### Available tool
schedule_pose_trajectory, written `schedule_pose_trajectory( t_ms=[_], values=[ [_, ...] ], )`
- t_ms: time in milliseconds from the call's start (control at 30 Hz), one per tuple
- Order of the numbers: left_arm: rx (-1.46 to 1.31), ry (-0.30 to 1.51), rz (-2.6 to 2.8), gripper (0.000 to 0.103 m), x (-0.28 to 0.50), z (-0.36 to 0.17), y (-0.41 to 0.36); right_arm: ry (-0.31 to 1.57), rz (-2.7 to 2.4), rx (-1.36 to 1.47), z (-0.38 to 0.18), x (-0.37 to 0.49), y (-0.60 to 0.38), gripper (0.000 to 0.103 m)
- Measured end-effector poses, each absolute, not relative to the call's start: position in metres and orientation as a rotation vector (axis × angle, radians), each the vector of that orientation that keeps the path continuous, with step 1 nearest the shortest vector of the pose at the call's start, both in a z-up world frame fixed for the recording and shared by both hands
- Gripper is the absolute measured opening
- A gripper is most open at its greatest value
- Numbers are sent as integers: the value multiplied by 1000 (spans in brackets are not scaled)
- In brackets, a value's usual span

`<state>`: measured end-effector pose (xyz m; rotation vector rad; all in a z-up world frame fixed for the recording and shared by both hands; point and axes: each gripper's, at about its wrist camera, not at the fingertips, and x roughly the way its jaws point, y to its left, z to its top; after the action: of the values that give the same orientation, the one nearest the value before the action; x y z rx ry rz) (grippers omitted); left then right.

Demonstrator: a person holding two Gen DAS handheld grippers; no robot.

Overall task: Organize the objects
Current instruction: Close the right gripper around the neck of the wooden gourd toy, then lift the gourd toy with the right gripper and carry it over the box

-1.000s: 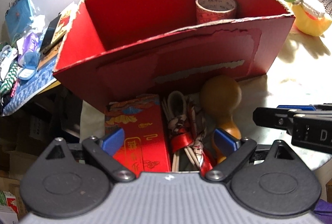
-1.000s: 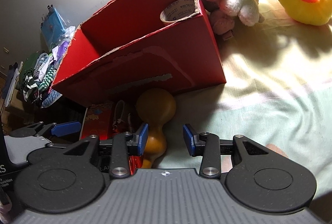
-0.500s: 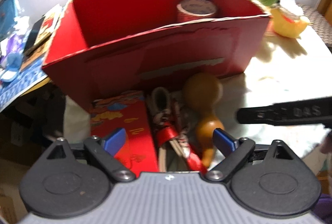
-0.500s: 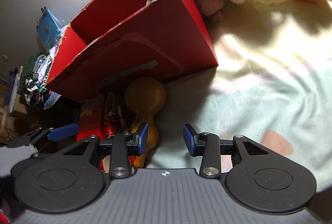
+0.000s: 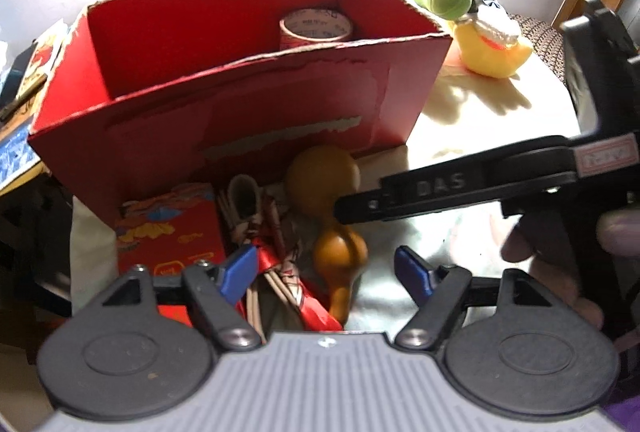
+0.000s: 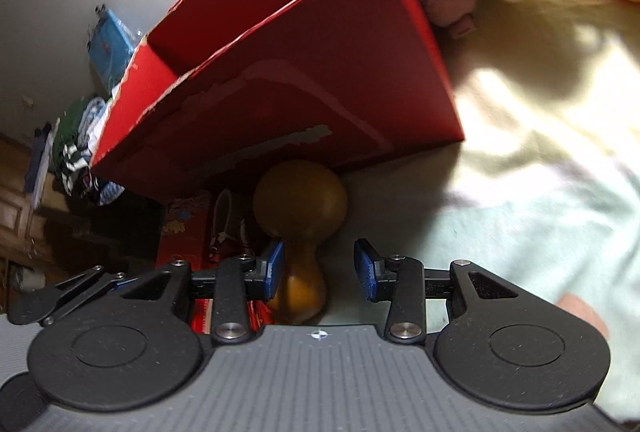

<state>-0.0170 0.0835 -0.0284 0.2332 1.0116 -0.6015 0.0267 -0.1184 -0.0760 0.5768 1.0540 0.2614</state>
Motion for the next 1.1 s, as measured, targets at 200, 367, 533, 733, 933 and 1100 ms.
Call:
schedule_pose_trajectory(
  t_ms=[200, 367, 533, 733, 933, 1100],
  values=[
    [217, 1011, -610, 77, -15, -28, 86, 1064, 300, 547, -79, 38, -105, 45],
    [209, 1000, -633, 77, -13, -26, 83, 1071, 316, 526, -86, 43, -98, 49],
    [223, 1000, -669, 77, -12, -26, 77, 1064, 350, 542, -88, 43, -103, 48],
    [230, 1001, -732, 77, -11, -28, 63, 1074, 343, 614, -91, 38, -123, 42],
    [217, 1061, -770, 75, 2, -48, 44, 1080, 307, 694, -93, 29, -142, 36],
    [222, 1104, -785, 68, 12, -65, 30, 1082, 288, 732, -94, 30, -152, 38]
  ],
)
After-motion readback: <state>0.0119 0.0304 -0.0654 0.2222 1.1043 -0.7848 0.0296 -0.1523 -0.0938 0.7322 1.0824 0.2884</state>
